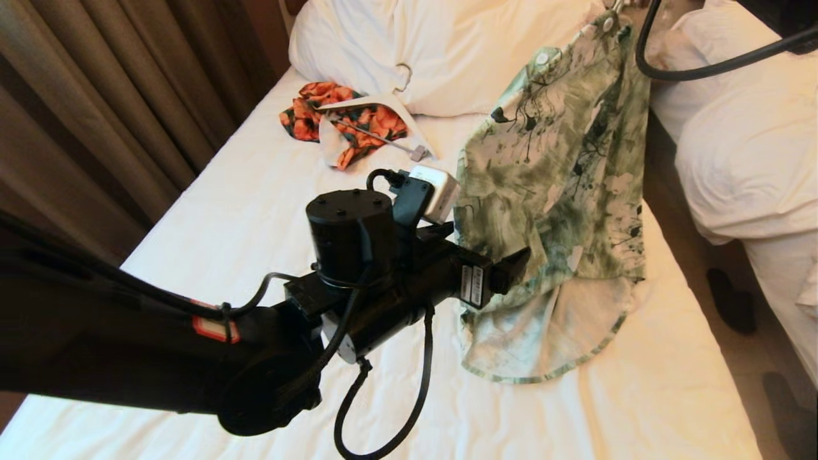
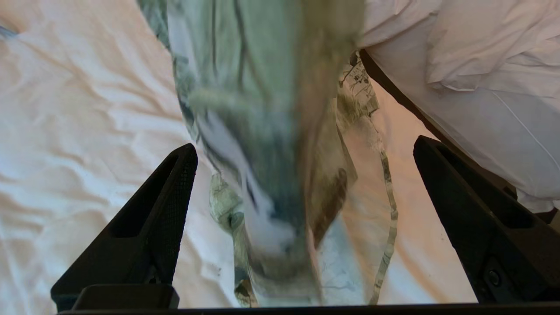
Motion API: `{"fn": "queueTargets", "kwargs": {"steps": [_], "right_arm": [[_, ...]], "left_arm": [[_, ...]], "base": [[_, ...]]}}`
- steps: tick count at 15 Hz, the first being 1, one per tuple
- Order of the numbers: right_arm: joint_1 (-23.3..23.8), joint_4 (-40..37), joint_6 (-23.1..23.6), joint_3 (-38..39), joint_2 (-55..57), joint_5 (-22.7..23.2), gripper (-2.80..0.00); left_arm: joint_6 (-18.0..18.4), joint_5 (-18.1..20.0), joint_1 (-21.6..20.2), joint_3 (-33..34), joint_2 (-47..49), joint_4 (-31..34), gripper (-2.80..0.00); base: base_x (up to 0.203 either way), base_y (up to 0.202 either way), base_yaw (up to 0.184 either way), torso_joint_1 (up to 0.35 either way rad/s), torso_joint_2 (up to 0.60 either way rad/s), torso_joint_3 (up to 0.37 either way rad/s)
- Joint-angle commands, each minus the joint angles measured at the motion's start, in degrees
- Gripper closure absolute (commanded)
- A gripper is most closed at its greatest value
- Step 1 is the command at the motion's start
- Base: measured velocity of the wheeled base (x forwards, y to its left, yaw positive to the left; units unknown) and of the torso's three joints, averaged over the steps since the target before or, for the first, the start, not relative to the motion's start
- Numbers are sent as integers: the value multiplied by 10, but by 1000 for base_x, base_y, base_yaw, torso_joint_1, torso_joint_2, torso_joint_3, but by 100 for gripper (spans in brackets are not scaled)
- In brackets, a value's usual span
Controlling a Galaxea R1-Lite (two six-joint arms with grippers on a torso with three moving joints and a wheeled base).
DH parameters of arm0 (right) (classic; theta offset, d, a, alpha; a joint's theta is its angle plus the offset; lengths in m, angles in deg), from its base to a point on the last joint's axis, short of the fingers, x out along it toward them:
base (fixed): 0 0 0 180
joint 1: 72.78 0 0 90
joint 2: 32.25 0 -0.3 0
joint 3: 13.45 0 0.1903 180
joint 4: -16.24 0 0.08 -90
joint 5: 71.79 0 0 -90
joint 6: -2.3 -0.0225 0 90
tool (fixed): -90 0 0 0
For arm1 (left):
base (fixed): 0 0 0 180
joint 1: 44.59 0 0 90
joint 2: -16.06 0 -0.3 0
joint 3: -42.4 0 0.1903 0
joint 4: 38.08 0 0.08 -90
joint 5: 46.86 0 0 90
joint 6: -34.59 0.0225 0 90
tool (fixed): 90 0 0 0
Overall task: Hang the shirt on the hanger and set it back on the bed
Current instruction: Take the clothes hanger out of the clothes
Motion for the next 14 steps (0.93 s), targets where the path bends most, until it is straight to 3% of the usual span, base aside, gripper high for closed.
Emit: {"fn": "queueTargets", "kwargs": {"steps": [1, 7, 14], "right_arm": [[-11, 0, 3, -1, 4, -1, 0], [-41, 6, 15, -5, 3, -2, 0], [-16, 22, 17, 0, 6, -2, 0]], "left_arm": [[0, -1, 1, -16, 26, -3, -280], [-1, -15, -2, -11, 26, -7, -280], [1, -20, -2, -12, 37, -33, -280]], "base": [[0, 0, 0, 0, 0, 0], [0, 0, 0, 0, 0, 0], [0, 0, 0, 0, 0, 0]]}}
